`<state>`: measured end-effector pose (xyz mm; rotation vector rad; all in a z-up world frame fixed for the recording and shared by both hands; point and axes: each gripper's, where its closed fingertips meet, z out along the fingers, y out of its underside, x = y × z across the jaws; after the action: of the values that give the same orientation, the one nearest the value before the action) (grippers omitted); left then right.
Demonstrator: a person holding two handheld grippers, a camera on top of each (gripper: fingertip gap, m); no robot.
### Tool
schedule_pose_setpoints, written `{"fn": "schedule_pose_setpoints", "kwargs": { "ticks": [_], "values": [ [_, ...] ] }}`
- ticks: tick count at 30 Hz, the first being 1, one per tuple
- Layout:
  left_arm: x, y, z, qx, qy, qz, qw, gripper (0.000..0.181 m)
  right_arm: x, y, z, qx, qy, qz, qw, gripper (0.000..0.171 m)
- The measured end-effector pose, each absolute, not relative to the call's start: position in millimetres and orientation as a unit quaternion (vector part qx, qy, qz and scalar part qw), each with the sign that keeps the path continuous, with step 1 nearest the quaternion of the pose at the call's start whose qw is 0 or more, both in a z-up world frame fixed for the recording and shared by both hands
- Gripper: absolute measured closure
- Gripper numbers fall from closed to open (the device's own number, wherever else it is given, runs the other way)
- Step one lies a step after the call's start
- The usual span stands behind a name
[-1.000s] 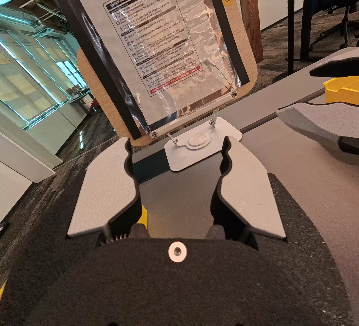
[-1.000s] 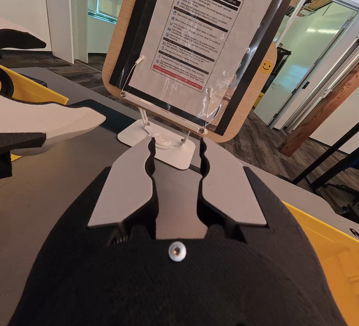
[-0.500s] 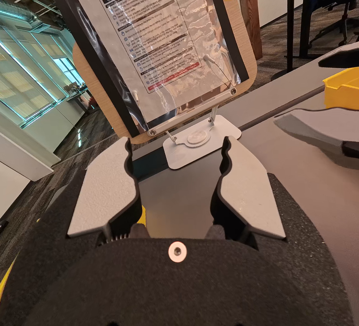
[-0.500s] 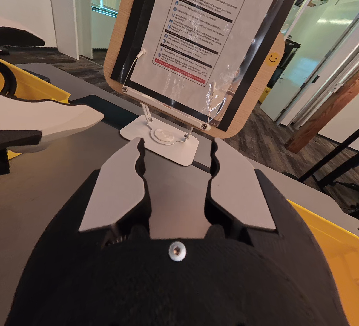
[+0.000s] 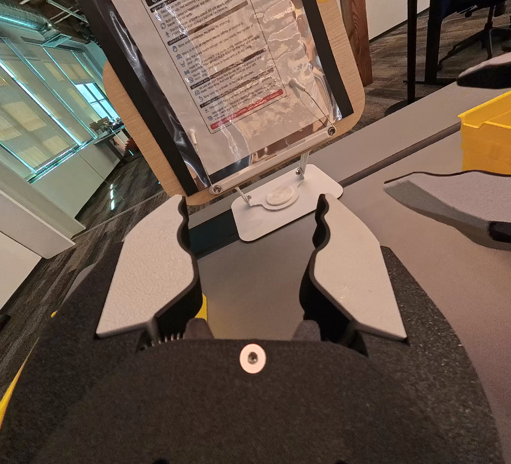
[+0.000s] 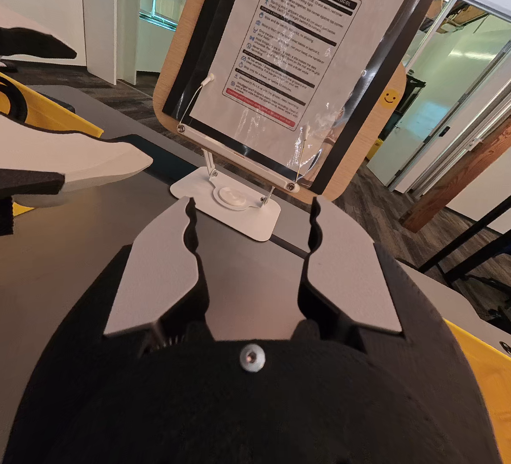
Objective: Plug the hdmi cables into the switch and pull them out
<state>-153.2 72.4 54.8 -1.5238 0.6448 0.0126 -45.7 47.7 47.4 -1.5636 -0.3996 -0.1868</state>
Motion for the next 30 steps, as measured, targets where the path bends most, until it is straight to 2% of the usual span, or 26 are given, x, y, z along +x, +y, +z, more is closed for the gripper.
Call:
{"fn": "schedule_pose_setpoints", "kwargs": {
  "ticks": [30],
  "values": [
    [-154.4, 74.3, 54.3, -0.68, 0.285, 0.002, 0.676, 0.094, -44.9, 48.2, 46.5, -0.687, -0.189, -0.11, 0.693, 0.095]
  ]
}}
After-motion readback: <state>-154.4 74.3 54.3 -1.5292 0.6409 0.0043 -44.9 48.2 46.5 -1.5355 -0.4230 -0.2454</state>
